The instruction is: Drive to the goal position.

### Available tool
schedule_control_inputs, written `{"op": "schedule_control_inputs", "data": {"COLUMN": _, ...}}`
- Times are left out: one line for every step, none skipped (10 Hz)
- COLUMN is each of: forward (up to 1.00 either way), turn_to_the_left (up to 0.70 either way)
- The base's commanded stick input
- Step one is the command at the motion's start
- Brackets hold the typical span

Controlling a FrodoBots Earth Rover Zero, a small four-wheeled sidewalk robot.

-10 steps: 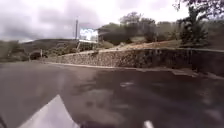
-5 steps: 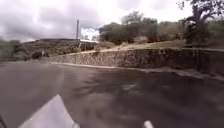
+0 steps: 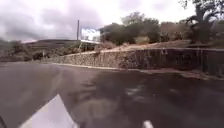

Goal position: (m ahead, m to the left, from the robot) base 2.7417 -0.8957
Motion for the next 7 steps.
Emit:
{"op": "schedule_control_inputs", "data": {"forward": 0.5, "turn_to_the_left": 0.0}}
{"op": "schedule_control_inputs", "data": {"forward": 0.5, "turn_to_the_left": 0.0}}
{"op": "schedule_control_inputs", "data": {"forward": 0.5, "turn_to_the_left": 0.0}}
{"op": "schedule_control_inputs", "data": {"forward": 0.5, "turn_to_the_left": 0.0}}
{"op": "schedule_control_inputs", "data": {"forward": 0.5, "turn_to_the_left": 0.0}}
{"op": "schedule_control_inputs", "data": {"forward": 0.5, "turn_to_the_left": 0.14}}
{"op": "schedule_control_inputs", "data": {"forward": 0.5, "turn_to_the_left": 0.33}}
